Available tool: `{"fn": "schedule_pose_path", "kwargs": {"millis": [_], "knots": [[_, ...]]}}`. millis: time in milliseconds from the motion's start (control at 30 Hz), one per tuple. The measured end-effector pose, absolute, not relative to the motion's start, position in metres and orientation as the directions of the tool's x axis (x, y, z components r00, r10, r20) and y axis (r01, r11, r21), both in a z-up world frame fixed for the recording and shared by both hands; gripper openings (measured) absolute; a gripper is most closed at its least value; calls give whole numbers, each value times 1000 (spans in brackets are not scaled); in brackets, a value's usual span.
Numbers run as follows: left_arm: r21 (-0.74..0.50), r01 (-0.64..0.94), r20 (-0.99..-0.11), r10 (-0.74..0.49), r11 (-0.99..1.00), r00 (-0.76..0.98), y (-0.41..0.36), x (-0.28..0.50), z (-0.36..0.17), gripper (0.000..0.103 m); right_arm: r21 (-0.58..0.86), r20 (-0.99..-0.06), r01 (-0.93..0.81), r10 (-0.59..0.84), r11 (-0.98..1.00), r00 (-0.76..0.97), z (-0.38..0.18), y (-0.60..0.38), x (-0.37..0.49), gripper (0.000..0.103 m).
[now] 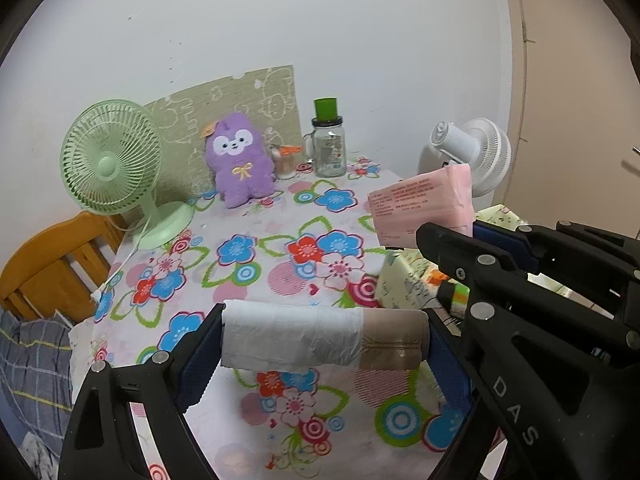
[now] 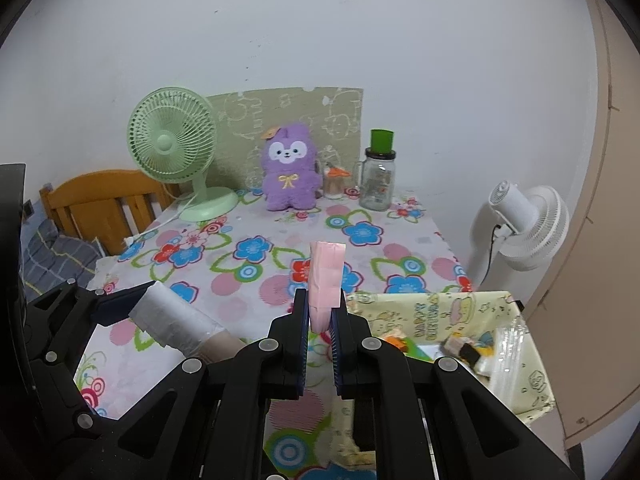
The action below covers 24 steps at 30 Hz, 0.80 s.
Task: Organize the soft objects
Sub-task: 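Lift the pink packet and white roll and carry both over the gift box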
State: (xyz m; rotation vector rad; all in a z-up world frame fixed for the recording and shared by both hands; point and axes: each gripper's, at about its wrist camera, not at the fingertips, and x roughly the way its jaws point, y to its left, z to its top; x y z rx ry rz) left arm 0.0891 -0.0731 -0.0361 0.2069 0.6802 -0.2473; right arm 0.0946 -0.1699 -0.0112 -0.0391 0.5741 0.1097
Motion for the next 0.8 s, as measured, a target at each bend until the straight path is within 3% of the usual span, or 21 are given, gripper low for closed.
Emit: {"fn": "schedule_pose_path", "kwargs": {"millis": [800], "knots": [[96,410,-651,-255,907,715,-149,97,-42,93,-11,-551,13,-17,1000,834,-18,-246,93,12]]}}
